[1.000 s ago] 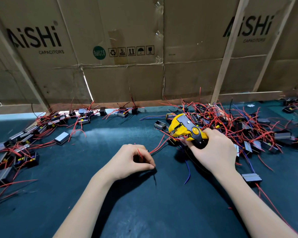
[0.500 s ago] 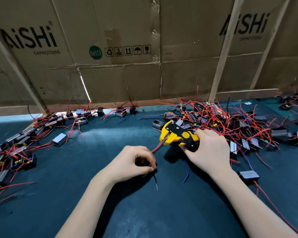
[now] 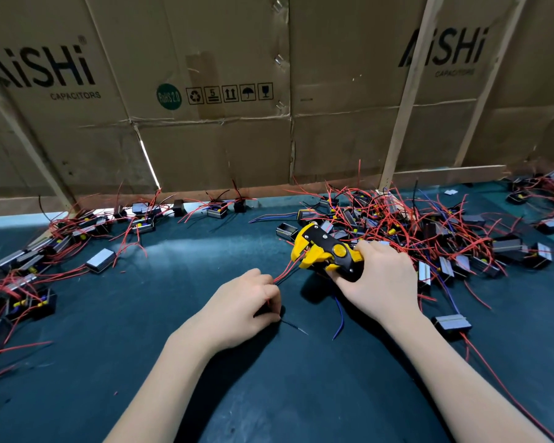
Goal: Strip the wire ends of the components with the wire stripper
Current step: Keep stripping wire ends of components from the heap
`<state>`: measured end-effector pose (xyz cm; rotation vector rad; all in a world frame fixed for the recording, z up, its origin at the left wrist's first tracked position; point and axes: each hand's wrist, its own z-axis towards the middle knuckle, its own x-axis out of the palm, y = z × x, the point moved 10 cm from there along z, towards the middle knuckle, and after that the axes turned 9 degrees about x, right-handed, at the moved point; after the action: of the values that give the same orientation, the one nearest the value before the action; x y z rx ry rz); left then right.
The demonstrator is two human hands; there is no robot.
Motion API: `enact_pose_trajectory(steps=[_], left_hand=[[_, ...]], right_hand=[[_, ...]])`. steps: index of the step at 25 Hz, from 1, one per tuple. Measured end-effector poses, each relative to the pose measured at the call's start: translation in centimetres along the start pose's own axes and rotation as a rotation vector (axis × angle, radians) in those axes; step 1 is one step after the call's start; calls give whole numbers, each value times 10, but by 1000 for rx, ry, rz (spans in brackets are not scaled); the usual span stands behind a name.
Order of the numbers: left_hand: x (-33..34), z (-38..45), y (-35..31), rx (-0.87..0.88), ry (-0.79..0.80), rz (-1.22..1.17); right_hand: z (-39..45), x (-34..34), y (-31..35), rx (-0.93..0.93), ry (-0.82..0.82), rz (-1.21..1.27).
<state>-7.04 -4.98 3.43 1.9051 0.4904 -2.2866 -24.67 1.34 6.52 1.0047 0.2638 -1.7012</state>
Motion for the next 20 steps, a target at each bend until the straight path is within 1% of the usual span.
enact_pose_trajectory(steps=[2,3,6,9,15,20], left_hand=[[2,4,-6,1,-17,101],[-2,5,-7,-16,-70,60],[-17,-3,11,-138,-248,-254],[-20,-12,27,-230,-359,-453],[-10,-14,40,-375,-475,-618],[-8,-15,41,-422,-510,-635]], right_hand=[[0,3,-1,-3,13,-27],[0,4,-1,-10,19,-40],[-1,5,-1,-20,9,-68],[1,9,-1,2,25,-121],[-4,19,9,-36,58,-214],[-6,12,18,-67,23,-176]])
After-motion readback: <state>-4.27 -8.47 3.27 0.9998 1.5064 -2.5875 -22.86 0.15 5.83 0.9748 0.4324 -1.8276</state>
